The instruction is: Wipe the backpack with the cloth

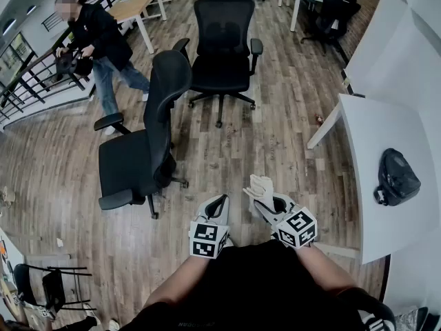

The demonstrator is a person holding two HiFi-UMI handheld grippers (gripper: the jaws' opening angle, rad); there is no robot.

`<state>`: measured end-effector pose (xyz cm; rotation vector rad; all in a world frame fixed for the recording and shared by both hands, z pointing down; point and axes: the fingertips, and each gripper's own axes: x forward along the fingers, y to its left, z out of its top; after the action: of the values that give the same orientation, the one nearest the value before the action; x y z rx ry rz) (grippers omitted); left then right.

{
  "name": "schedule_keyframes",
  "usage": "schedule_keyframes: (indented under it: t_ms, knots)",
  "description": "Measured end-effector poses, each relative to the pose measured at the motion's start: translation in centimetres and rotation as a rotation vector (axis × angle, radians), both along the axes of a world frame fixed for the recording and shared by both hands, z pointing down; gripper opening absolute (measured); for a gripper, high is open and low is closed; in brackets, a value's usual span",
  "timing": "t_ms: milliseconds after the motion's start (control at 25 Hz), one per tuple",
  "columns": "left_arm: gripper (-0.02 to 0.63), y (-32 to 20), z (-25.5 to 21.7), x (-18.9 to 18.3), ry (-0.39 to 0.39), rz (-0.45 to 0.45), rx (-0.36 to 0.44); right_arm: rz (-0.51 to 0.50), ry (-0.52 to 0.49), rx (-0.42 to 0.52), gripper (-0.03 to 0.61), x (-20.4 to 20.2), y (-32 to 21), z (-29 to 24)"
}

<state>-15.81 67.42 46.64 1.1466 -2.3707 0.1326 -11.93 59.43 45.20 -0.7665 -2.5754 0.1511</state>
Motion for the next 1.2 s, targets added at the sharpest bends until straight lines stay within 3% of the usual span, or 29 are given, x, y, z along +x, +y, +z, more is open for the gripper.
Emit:
schedule_keyframes:
  t_ms: [280, 680, 1200]
  knots:
    - [0.006, -0.4, 0.9, -0.2, -0.005, 0.078, -0.011, 0.167, -0.027, -0.019, 0.094, 1.2, -2.3, 0.0]
    - [0.006, -6.8, 2.2, 1.9, 0.024, 0.28, -0.008, 0.4, 0.022, -0.011, 0.094, 6.7, -7.1, 1.7]
    - [0.006, -16.9, 2.1, 2.3, 0.012, 0.412, -0.01, 0.539, 0.015, -0.04, 0.094, 7.4, -15.6, 2.0]
